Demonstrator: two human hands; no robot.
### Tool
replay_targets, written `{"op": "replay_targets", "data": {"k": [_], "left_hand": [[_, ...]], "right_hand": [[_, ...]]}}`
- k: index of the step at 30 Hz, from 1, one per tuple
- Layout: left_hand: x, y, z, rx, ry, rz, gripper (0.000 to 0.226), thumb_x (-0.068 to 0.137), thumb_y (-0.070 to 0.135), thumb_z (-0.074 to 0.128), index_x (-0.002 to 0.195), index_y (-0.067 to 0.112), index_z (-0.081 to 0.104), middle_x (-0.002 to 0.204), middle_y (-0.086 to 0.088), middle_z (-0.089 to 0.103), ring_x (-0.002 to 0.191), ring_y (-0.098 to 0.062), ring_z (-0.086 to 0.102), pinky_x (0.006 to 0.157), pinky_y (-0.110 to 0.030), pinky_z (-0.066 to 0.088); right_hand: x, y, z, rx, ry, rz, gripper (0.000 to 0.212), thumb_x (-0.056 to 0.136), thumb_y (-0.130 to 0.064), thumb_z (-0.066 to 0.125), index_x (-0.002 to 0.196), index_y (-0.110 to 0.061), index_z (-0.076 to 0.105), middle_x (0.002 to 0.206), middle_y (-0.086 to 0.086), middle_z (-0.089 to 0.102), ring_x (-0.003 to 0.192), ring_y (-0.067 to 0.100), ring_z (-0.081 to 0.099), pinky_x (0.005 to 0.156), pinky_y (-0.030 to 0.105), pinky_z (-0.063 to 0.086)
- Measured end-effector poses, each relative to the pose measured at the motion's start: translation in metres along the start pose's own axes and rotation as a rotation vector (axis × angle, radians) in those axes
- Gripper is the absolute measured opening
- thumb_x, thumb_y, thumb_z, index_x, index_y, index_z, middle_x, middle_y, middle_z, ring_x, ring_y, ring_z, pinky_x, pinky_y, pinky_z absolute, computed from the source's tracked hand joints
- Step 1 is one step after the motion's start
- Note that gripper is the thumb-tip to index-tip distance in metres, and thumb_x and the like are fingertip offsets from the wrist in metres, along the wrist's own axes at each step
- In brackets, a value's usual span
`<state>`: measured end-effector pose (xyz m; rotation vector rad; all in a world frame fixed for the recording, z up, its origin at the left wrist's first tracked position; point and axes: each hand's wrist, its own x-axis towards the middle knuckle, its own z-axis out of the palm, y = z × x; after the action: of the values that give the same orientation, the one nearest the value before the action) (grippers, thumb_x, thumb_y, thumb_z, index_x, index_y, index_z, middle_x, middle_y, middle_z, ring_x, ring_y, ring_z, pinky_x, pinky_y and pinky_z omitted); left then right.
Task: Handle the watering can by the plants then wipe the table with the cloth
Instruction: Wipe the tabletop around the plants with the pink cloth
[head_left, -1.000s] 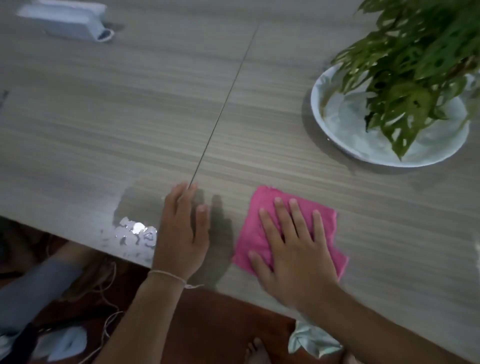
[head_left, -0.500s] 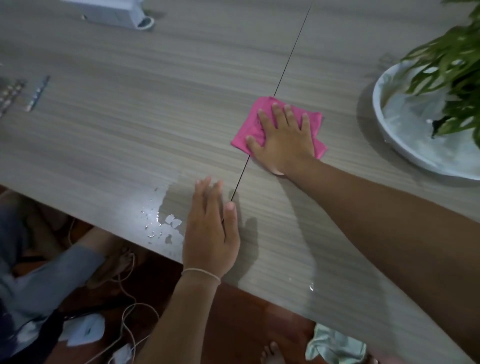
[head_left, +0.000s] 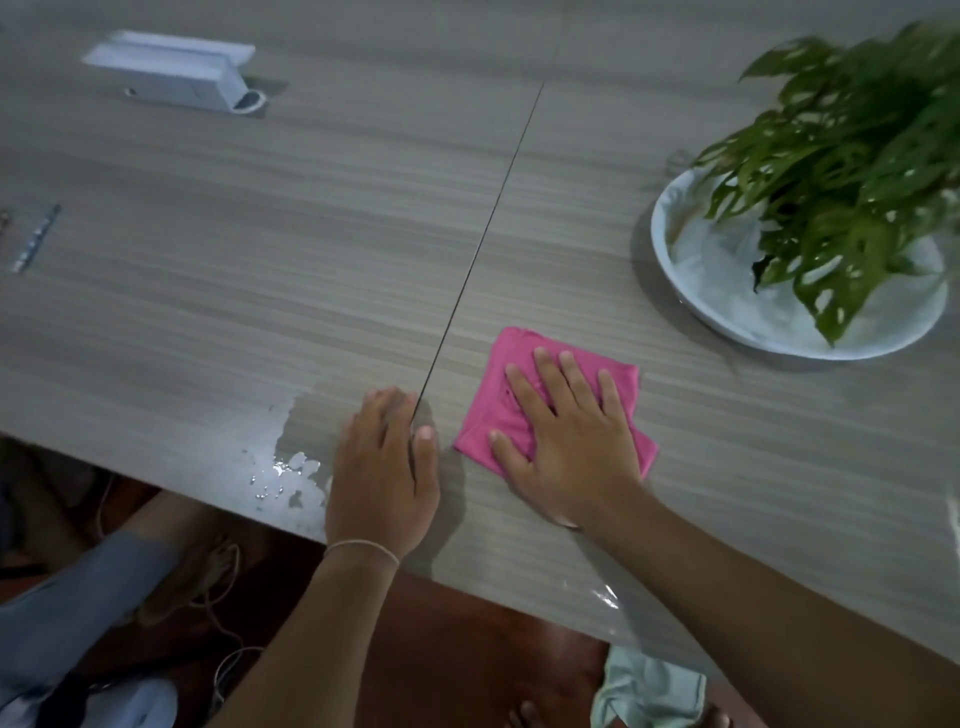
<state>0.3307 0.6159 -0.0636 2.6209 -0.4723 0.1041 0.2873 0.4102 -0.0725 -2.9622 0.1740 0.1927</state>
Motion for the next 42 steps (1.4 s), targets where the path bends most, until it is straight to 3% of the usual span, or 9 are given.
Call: {"op": "replay_targets", "data": {"k": [4, 11, 16, 20, 25, 28, 32, 39, 42], "left_hand": [[0.0, -0.001, 0.001, 0.033, -0.003, 0.024, 0.05, 0.098, 0.031, 0.034, 0.129, 0.0, 0.057, 0.137, -0.02, 0.052, 0.132, -0.037, 0.046, 0.109, -0.052, 0.04], [-0.015, 0.041, 0.027, 0.075, -0.143, 0.365, 0.051, 0.099, 0.032, 0.035, 0.135, 0.003, 0.056, 0.142, -0.018, 0.051, 0.141, -0.035, 0.038, 0.112, -0.05, 0.037], [-0.031, 0.128, 0.061, 0.078, -0.195, 0.361, 0.05, 0.097, 0.032, 0.039, 0.136, 0.006, 0.054, 0.146, -0.015, 0.046, 0.142, -0.034, 0.037, 0.114, -0.05, 0.035], [-0.037, 0.134, 0.062, 0.106, -0.203, 0.328, 0.052, 0.097, 0.035, 0.038, 0.138, 0.007, 0.052, 0.148, -0.016, 0.044, 0.141, -0.033, 0.038, 0.111, -0.053, 0.037], [-0.038, 0.131, 0.064, 0.101, -0.128, 0.276, 0.053, 0.098, 0.037, 0.038, 0.139, 0.006, 0.05, 0.151, -0.017, 0.041, 0.144, -0.032, 0.033, 0.114, -0.051, 0.035], [-0.04, 0.132, 0.064, 0.098, -0.052, 0.238, 0.053, 0.097, 0.035, 0.04, 0.138, 0.004, 0.052, 0.149, -0.02, 0.042, 0.144, -0.034, 0.033, 0.115, -0.049, 0.033], [-0.04, 0.134, 0.061, 0.001, 0.043, 0.159, 0.047, 0.098, 0.028, 0.04, 0.133, 0.001, 0.055, 0.144, -0.023, 0.047, 0.14, -0.038, 0.038, 0.111, -0.056, 0.036], [-0.031, 0.127, 0.058, -0.307, 0.183, -0.123, 0.047, 0.101, 0.022, 0.031, 0.138, -0.002, 0.05, 0.144, -0.021, 0.045, 0.141, -0.031, 0.038, 0.114, -0.049, 0.036], [-0.027, 0.128, 0.06, -0.319, 0.181, -0.198, 0.05, 0.101, 0.027, 0.03, 0.138, 0.0, 0.05, 0.145, -0.019, 0.045, 0.141, -0.03, 0.039, 0.112, -0.051, 0.039]], "right_hand": [[-0.034, 0.054, -0.007, 0.013, 0.002, 0.081, 0.079, 0.096, -0.076, 0.009, 0.165, -0.038, 0.0, 0.173, -0.002, -0.011, 0.159, 0.021, -0.014, 0.126, 0.052, -0.012], [-0.115, 0.184, -0.023, 0.021, 0.031, 0.335, 0.082, 0.093, -0.076, 0.011, 0.165, -0.038, 0.01, 0.175, -0.002, 0.001, 0.161, 0.021, -0.002, 0.128, 0.051, 0.0], [-0.173, 0.288, -0.036, 0.036, 0.076, 0.545, 0.088, 0.089, -0.076, 0.013, 0.165, -0.032, 0.018, 0.174, 0.006, 0.013, 0.16, 0.027, 0.008, 0.128, 0.053, 0.007], [-0.191, 0.336, -0.047, 0.026, 0.07, 0.619, 0.092, 0.089, -0.077, 0.01, 0.165, -0.027, 0.02, 0.174, 0.01, 0.015, 0.159, 0.031, 0.011, 0.126, 0.057, 0.011], [-0.183, 0.313, -0.041, 0.028, 0.032, 0.602, 0.088, 0.09, -0.075, 0.011, 0.165, -0.03, 0.019, 0.174, 0.01, 0.012, 0.16, 0.031, 0.007, 0.126, 0.059, 0.007], [-0.173, 0.263, -0.027, -0.006, 0.026, 0.458, 0.082, 0.095, -0.074, 0.008, 0.166, -0.032, 0.01, 0.174, 0.01, 0.006, 0.161, 0.031, 0.001, 0.126, 0.06, 0.004], [-0.143, 0.18, -0.006, 0.001, 0.052, 0.245, 0.079, 0.1, -0.072, 0.015, 0.164, -0.027, 0.02, 0.172, 0.012, 0.013, 0.159, 0.036, 0.009, 0.124, 0.065, 0.009], [-0.029, 0.103, -0.007, 0.024, 0.004, 0.025, 0.083, 0.094, -0.077, 0.01, 0.165, -0.034, 0.006, 0.175, 0.005, -0.003, 0.16, 0.029, -0.008, 0.123, 0.058, -0.016], [0.039, 0.094, -0.016, 0.044, 0.015, 0.007, 0.084, 0.093, -0.077, 0.011, 0.165, -0.034, 0.007, 0.175, 0.004, -0.003, 0.16, 0.027, -0.007, 0.123, 0.056, -0.016]]}}
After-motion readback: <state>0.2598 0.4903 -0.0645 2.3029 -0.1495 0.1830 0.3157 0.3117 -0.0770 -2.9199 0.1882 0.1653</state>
